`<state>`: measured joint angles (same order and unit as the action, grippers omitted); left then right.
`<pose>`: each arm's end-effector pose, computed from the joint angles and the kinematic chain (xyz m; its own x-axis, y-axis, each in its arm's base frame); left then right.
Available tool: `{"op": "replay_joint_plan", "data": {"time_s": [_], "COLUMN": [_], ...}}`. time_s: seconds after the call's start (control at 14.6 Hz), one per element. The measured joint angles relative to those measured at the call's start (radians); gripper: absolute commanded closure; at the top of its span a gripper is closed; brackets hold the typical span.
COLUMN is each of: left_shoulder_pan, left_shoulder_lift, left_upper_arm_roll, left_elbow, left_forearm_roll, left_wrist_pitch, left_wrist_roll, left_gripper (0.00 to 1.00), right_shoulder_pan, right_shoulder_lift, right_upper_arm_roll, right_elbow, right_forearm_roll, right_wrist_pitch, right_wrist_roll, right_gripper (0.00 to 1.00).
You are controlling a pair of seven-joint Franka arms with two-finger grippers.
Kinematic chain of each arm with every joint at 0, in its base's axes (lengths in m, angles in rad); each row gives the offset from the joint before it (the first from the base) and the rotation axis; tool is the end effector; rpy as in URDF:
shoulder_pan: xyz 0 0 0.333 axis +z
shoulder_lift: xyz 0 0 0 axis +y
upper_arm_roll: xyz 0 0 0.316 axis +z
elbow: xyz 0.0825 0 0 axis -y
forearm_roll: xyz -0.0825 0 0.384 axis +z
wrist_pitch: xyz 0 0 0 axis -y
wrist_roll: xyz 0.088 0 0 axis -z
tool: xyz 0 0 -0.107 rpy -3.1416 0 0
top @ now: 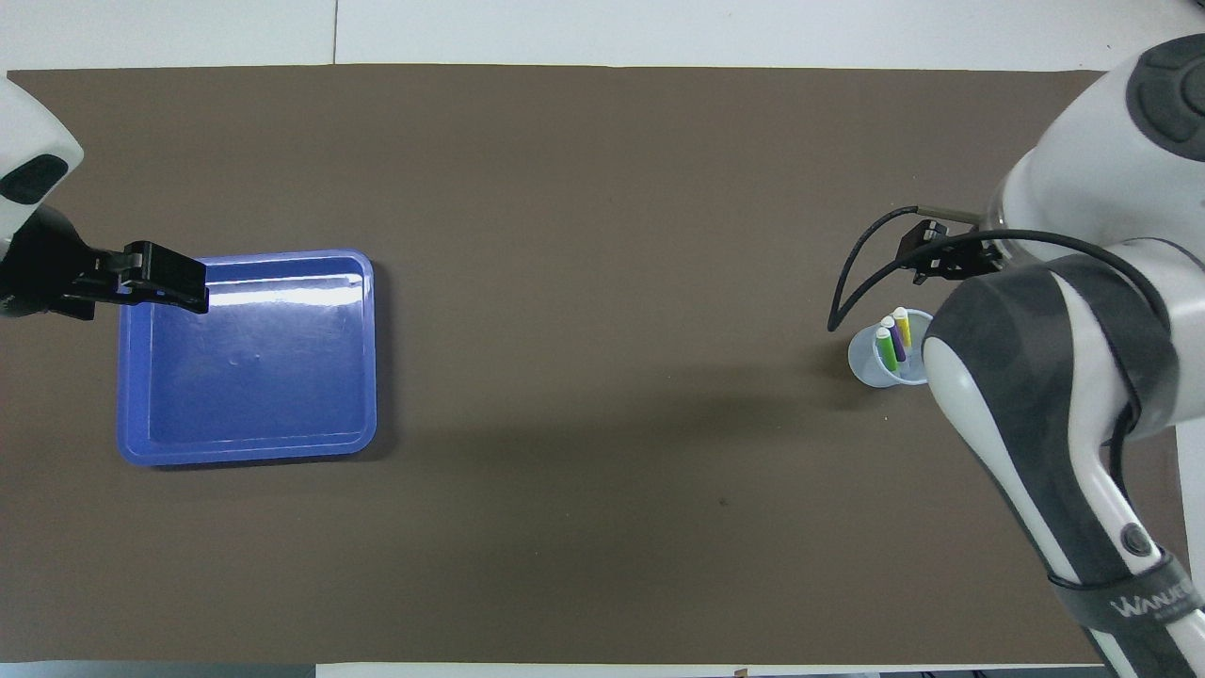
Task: Right arm passes pens to left for tray arrangement
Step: 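Reach the right gripper into the clear cup and grasp the green pen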
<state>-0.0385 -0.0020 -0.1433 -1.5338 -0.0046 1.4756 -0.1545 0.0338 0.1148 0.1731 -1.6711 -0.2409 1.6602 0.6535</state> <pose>0.5351 -0.0990 0.6348 0.9980 -0.0274 -0.0562 -0.0277 -0.9996 -0.0044 0.5783 0.0928 0.5222 0.9182 -0.3949 0.0302 -0.3898 -0.8874 0.2463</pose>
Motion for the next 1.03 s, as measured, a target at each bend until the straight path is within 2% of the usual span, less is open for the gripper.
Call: {"op": "replay_joint_plan", "data": {"time_s": [0.41,0.68,1.03], "left_shoulder_pan": [0.0,0.0,0.0], "left_shoulder_lift": [0.0,0.0,0.0], "left_upper_arm_roll": [0.0,0.0,0.0], "left_elbow": [0.0,0.0,0.0], "left_forearm_roll": [0.0,0.0,0.0], "left_wrist_pitch": [0.0,0.0,0.0], "left_wrist_roll": [0.0,0.0,0.0], "left_gripper": [0.0,0.0,0.0], "right_shoulder_pan": [0.0,0.0,0.011], "right_shoulder_lift": [0.088,0.125,0.176], "right_upper_arm_roll": [0.05,0.082,0.134], "right_elbow": [-0.005,-0.016,-0.046], "right_forearm_roll": [-0.063,-0.07,-0.154], "right_wrist_pitch": [0.001,-0.013,-0.05], "right_wrist_roll": [0.242,0.308,0.34], "right_gripper": [0.07,0.14,0.26]}}
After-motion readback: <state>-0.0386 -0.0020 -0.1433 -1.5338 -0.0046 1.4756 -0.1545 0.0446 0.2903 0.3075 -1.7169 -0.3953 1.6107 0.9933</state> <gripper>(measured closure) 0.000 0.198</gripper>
